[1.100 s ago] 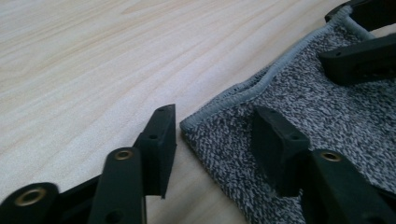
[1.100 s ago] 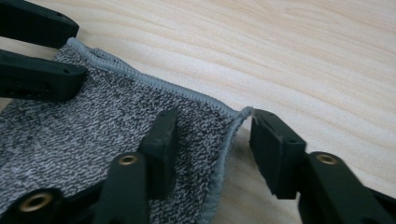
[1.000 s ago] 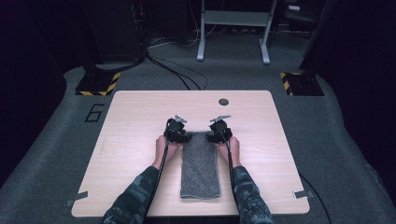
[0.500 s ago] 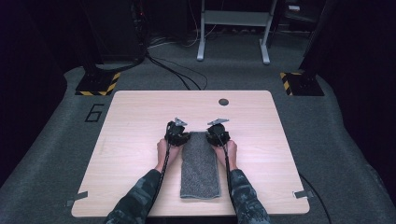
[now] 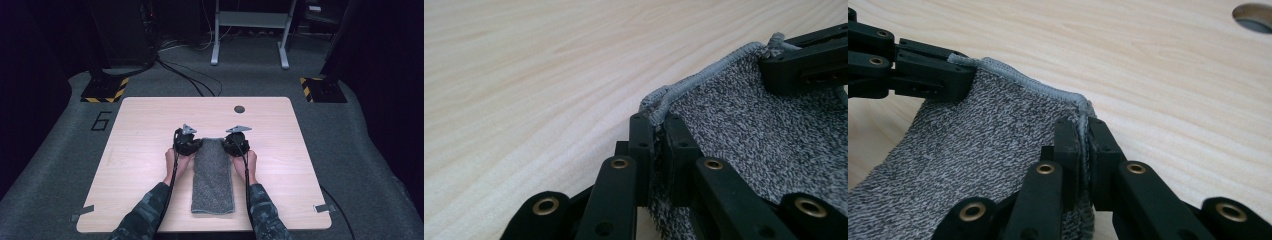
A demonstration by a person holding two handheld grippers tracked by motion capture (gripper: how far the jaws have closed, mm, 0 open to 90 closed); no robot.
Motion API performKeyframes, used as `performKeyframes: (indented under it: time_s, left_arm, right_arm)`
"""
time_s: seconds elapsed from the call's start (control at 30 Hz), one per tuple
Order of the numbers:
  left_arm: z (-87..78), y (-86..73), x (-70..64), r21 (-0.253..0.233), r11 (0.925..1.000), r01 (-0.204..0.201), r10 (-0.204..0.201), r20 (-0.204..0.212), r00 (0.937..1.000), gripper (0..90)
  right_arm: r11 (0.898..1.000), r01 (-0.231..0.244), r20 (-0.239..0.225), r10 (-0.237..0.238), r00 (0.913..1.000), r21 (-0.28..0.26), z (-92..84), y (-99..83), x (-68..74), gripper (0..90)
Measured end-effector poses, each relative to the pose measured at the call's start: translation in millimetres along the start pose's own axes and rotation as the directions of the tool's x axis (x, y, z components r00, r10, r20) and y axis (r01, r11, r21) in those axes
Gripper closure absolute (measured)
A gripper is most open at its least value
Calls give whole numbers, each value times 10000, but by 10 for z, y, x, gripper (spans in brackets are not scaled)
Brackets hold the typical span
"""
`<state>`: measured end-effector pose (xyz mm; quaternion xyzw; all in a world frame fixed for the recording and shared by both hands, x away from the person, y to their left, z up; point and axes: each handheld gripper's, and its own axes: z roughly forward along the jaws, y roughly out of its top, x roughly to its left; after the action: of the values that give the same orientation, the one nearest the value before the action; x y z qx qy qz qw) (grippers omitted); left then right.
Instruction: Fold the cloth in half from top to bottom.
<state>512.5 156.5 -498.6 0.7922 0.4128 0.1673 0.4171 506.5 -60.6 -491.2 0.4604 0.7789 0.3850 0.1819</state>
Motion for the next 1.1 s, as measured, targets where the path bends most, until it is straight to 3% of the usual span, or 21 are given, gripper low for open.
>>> performKeyframes:
  time_s: [0.2,0.33,0.7,1.03,1.1]
  left_arm:
    - [-54,71,0,-102,9996,-275,275,-71,9996,841]
    - [-98,154,5,-317,9992,-244,241,-96,9997,841]
    - [-213,344,46,-671,9958,-621,587,-516,9969,842]
    - [-416,500,-9,-1248,9849,-1198,1101,-821,9905,842]
    - [-467,472,-36,-1367,9826,-1260,1158,-802,9900,841]
  right_arm:
    - [9995,-17,-97,14,10000,-305,-86,46,-11,855]
    - [9984,172,-41,-174,9998,-536,-138,114,-21,855]
    - [9941,380,77,-374,9993,-1011,-229,311,-20,854]
    - [9777,975,449,-907,9949,-1859,-430,470,57,855]
    - [9713,1308,515,-1229,9911,-1985,-488,450,96,854]
